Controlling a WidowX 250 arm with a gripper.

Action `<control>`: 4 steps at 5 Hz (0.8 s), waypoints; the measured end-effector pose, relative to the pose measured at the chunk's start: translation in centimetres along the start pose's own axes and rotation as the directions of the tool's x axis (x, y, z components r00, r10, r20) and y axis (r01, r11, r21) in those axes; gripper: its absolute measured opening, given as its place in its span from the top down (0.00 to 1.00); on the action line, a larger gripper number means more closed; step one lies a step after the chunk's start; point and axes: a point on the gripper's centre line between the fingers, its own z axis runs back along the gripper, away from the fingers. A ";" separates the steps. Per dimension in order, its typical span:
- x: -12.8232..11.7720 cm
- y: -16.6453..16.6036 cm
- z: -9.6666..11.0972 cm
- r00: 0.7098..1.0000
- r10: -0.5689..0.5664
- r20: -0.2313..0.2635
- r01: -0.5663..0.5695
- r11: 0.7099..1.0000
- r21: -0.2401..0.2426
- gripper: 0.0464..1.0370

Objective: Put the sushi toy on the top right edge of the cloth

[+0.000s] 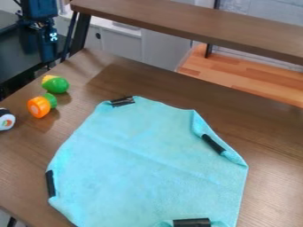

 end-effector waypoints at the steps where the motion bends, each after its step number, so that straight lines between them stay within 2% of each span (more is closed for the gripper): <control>1: 0.0 0.0 -1.6 0.999 -0.001 -0.032 0.000 1.000 -0.031 0.04; 2: -0.2 0.4 -2.1 0.999 -0.023 -0.027 0.023 1.000 -0.019 0.04; 3: -2.0 2.4 -2.9 0.999 -0.046 0.010 0.046 0.998 -0.031 0.04; 4: -4.0 3.8 -4.8 0.996 -0.076 0.036 0.077 0.997 -0.030 0.04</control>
